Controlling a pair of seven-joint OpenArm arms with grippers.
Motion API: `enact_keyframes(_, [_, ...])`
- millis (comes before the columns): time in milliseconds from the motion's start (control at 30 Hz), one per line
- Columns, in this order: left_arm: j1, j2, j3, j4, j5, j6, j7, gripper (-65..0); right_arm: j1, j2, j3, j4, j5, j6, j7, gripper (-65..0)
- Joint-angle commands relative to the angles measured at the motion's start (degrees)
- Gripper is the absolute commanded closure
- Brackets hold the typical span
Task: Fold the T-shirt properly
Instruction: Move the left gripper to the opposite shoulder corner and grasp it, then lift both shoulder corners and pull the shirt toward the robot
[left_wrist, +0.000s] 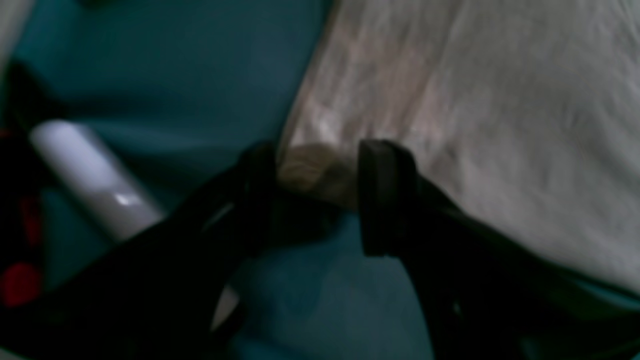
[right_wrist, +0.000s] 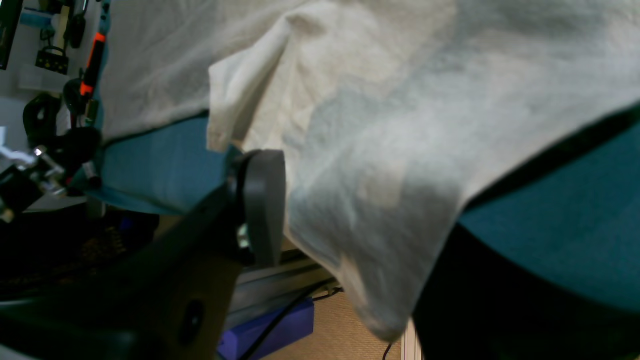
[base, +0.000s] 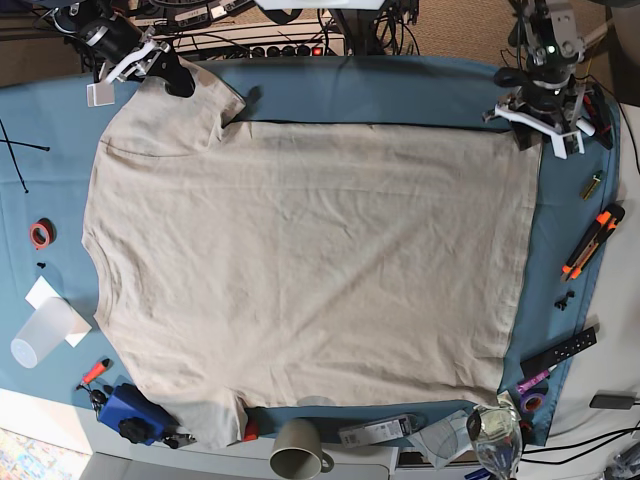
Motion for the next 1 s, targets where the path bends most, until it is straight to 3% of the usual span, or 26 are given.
enact_keyframes(0, [-0.7,-0.4,-0.2,-0.4,-0.6,-0.8,-0.2,-27.9,-1.2,0.5,0.2,-0.4,-6.6,-2.1,-5.6,-26.1])
enact_keyframes(167, [-3.3,-0.4,-1.1,-5.2,-1.1,-0.7,1.9,-27.9,-1.2,0.5,0.2,-0.4,-6.6,-2.1,-7.0,-26.1])
enact_keyframes(267, [-3.3,-0.4,-3.1,-7.1,-5.1,-1.1,4.9,-27.9,-1.2,0.5,0.2,-0.4,-6.6,-2.1,-6.9,-26.1])
enact_keyframes(367, [-3.3,-0.4,-5.0,-8.3,-11.5,-5.7,12.1,-27.0,-1.2,0.5,0.2,-0.4,-6.6,-2.1,-6.9,-26.1])
enact_keyframes(467, [-3.3,-0.4,-5.4,-8.3,-16.9,-7.6,18.0,-20.1,-1.2,0.5,0.2,-0.4,-6.0,-2.1,-6.7,-26.1])
enact_keyframes(700, [-3.0,-0.4,-5.4,-8.3,-24.7,-14.4,22.9,-7.1,-1.2,0.5,0.2,-0.4,-3.3,-2.1,-6.5,-25.6])
enact_keyframes(833, [-2.9,-0.4,-5.4,-8.3,-19.9,-15.6,16.9,-5.6,-1.2,0.5,0.2,-0.4,-3.4,-2.1,-6.2,-11.1])
enact_keyframes(900, [-2.9,-0.4,-5.4,-8.3,-17.7,-15.3,14.4,-1.8,-1.2,0.5,0.2,-0.4,-3.4,-2.1,-6.1,-4.2])
enact_keyframes(967, [-2.9,-0.4,-5.4,-8.3,-17.6,-15.3,13.4,0.0,-1.1,0.5,0.2,-0.3,-3.4,-2.1,-5.6,0.0])
